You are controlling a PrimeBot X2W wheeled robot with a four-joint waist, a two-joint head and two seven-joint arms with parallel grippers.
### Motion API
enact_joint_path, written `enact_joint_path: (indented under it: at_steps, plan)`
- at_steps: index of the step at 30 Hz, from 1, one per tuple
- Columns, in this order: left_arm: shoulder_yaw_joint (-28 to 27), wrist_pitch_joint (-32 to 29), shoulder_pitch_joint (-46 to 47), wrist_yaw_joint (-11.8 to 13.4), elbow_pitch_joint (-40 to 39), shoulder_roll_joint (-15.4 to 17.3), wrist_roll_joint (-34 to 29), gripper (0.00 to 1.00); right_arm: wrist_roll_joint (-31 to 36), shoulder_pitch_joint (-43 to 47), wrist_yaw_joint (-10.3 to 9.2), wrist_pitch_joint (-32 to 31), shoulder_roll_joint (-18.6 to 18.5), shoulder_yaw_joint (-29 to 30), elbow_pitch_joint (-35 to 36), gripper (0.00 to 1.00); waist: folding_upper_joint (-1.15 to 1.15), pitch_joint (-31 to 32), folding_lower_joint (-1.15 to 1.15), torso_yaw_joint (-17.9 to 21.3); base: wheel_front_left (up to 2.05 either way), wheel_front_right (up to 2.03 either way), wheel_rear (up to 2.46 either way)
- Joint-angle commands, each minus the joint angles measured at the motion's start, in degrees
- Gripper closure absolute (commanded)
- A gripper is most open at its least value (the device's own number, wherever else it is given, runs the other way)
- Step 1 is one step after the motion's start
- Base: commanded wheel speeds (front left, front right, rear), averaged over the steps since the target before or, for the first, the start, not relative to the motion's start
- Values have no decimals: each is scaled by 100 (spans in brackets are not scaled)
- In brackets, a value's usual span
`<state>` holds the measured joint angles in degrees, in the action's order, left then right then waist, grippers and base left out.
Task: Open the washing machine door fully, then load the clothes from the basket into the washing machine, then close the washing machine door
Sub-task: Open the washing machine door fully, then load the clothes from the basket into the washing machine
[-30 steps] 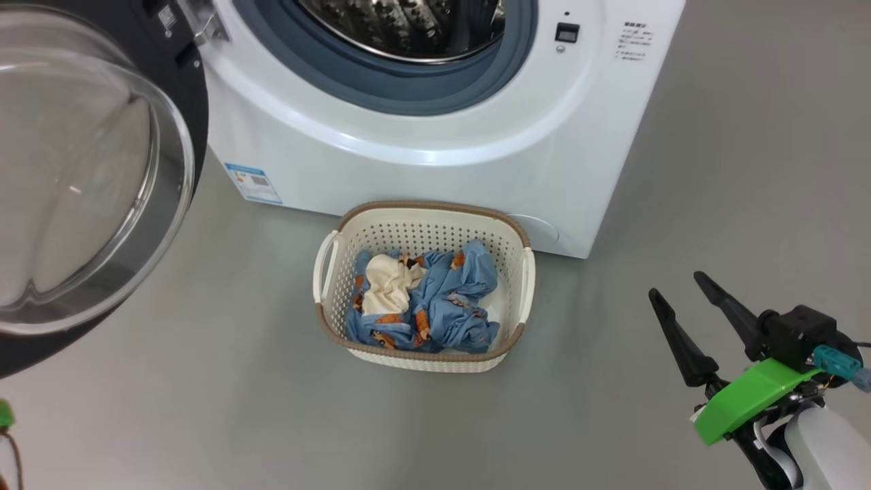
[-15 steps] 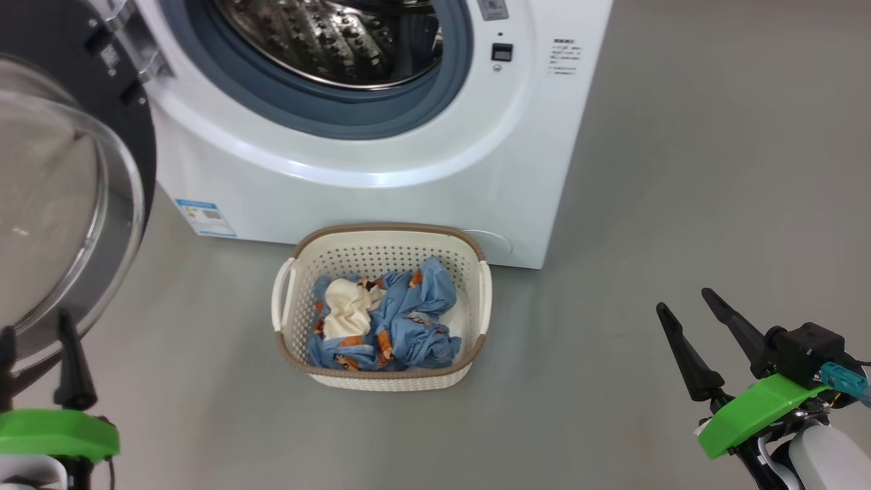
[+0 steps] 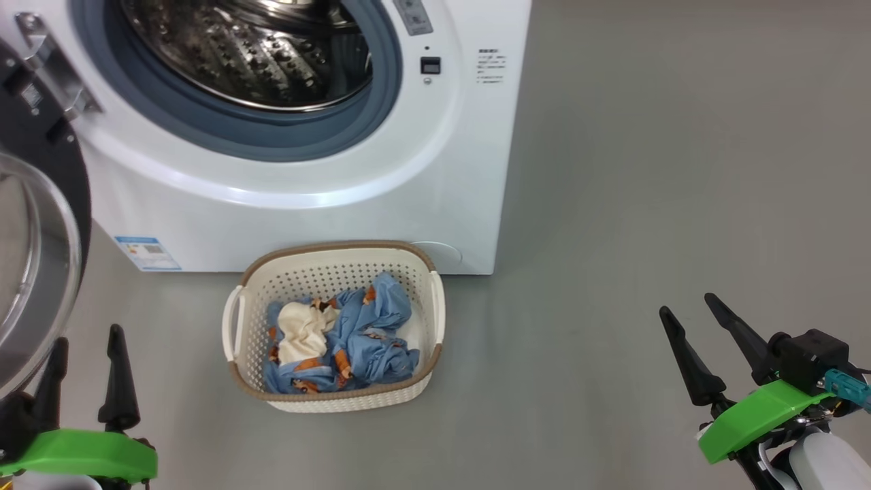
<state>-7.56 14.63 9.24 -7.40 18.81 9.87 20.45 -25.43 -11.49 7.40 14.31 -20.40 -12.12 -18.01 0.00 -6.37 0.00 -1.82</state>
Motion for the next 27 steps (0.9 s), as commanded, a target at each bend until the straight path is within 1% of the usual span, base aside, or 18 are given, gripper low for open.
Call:
enact_joint_path:
  at_steps: [1,11,18,27]
  plan:
    - [-134,37,22,-8,-197,199,85,0,-21,69,9,69,-65,-57,147,0,0,29,0,151,0,0,0]
    - [150,37,-275,-8,-383,188,268,0,-26,143,9,69,-12,77,167,0,0,124,0,506,0,0,0]
    - [381,37,-335,-9,-420,223,356,0,-20,219,9,69,4,200,206,0,0,127,0,633,0,0,0]
    - [512,37,-385,-9,-443,267,442,0,-1,279,9,69,39,276,220,0,0,148,0,691,0,0,0]
